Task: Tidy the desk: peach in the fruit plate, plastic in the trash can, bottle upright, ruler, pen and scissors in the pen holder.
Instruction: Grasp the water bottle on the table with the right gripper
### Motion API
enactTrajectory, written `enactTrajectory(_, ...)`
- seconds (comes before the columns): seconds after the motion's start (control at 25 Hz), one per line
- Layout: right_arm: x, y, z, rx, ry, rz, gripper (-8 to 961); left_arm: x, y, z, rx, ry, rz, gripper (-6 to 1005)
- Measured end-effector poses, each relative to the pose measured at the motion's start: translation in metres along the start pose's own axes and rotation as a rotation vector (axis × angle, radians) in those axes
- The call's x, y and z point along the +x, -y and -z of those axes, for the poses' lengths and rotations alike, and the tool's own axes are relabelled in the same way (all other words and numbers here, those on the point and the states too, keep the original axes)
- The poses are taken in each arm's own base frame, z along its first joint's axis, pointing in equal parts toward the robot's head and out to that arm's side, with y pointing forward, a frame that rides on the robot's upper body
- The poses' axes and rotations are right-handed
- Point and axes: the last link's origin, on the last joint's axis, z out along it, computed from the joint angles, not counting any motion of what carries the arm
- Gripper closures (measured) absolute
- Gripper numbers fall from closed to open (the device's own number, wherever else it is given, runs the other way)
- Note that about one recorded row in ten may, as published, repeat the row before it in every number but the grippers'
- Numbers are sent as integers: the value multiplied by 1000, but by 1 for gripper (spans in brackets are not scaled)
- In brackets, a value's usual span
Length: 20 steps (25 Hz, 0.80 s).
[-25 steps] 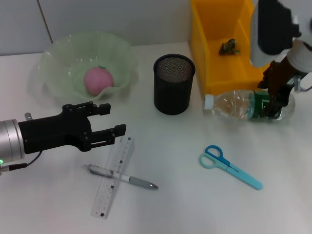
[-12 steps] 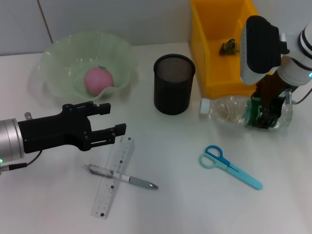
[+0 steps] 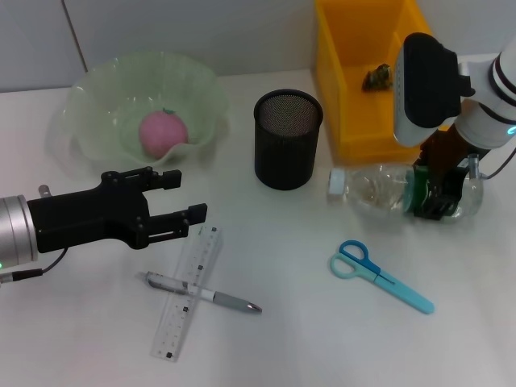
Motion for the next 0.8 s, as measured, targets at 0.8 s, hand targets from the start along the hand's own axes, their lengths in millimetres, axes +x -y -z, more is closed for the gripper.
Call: enactTrajectory(0.8, 2, -8, -10, -6, 9, -14, 179, 3, 1, -2, -5, -2, -9, 274)
